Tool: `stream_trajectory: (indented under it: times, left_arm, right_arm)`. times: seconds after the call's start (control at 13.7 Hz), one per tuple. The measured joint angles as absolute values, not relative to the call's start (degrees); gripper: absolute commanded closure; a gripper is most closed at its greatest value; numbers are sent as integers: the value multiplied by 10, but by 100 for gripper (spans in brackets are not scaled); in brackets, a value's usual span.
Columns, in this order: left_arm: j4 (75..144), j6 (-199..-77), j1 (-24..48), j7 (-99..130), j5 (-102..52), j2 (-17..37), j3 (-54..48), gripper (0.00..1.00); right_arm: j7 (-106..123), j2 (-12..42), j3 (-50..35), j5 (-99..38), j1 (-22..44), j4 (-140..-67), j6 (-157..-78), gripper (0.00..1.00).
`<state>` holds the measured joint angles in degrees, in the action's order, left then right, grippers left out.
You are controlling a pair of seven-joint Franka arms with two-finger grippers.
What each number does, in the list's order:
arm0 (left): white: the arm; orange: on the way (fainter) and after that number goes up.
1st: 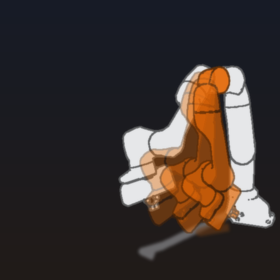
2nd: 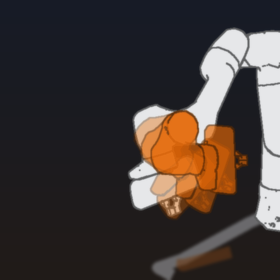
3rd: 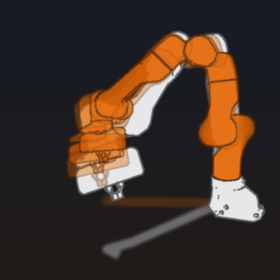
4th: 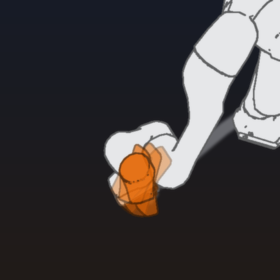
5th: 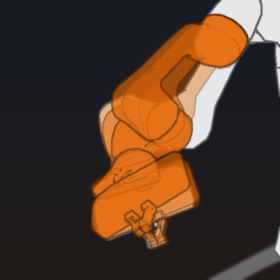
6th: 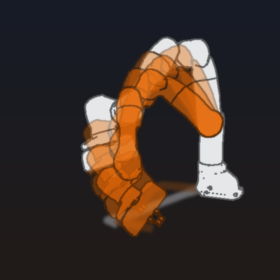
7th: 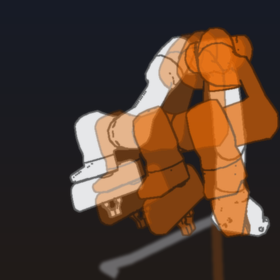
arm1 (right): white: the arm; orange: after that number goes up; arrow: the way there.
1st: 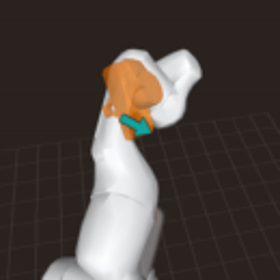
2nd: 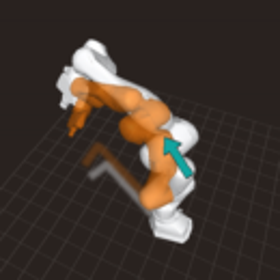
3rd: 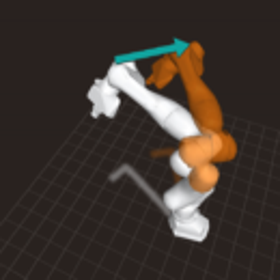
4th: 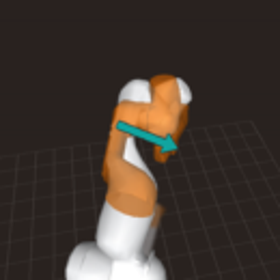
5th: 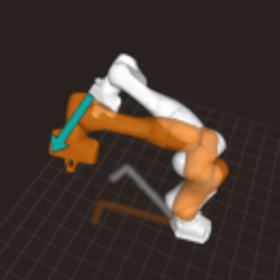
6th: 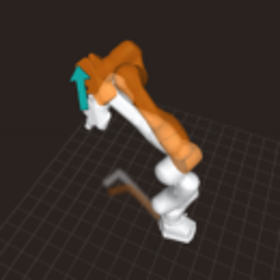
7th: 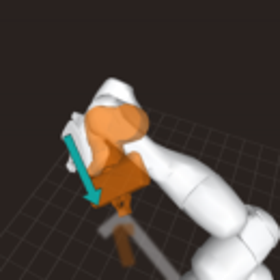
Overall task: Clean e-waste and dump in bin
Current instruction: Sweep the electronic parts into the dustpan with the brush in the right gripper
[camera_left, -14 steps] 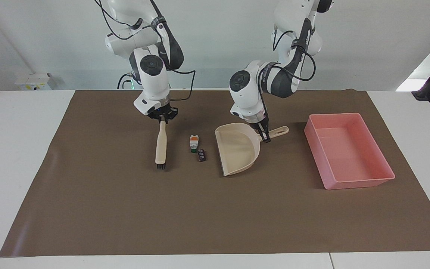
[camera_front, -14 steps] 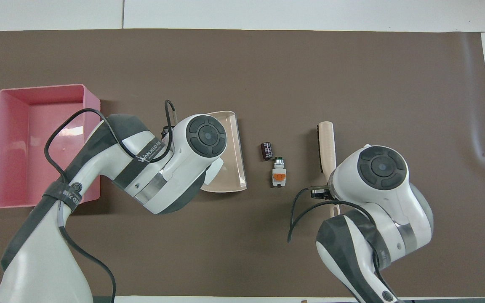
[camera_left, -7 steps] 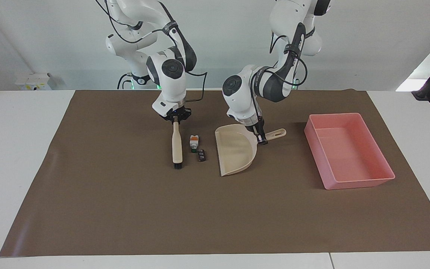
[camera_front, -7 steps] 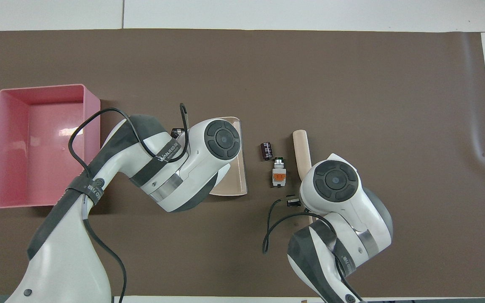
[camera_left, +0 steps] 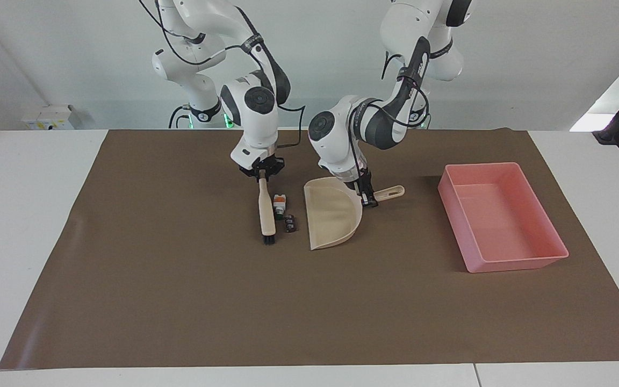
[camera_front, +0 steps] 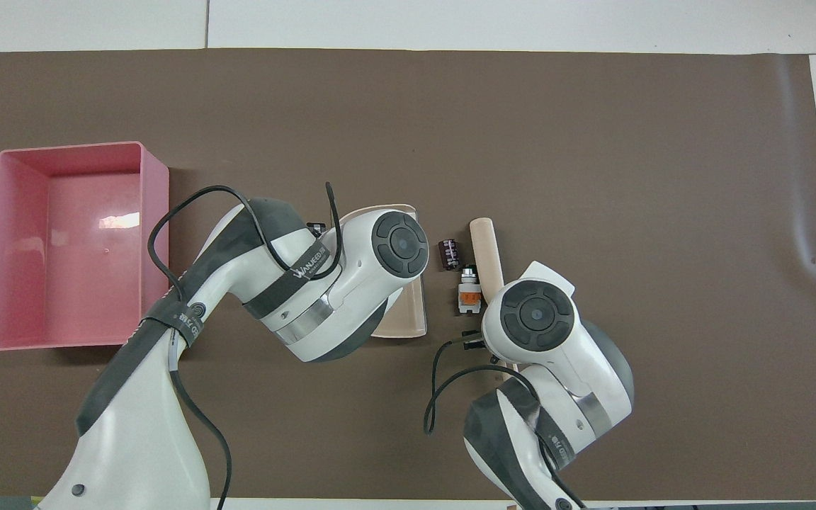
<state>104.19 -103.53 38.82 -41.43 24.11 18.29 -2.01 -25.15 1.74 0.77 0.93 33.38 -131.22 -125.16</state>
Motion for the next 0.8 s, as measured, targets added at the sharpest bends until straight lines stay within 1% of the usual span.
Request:
stream_trajectory:
  times: [0.07, 0.22, 0.51, 0.66, 0.8]
  left_arm:
    - [1042, -1035, 390, -414, 241, 184, -20, 100]
    - [1042, -1035, 392, -414, 241, 185, -20, 100]
    - [1044, -1035, 393, -414, 244, 187, -19, 100]
    - [1048, -1048, 393, -414, 244, 187, -19, 100]
    - [1056, -1064, 393, -415, 244, 187, -19, 100]
  right_arm:
    - [-250, 29, -5, -3, 334, -1304, -1253, 100]
    - [-215, 53, -25, -74, 334, -1284, -1257, 100]
    - [-114, 71, -54, -222, 335, -1259, -1258, 100]
    - [-92, 73, -69, -257, 335, -1255, -1259, 100]
    - [-89, 73, -70, -259, 335, -1253, -1259, 100]
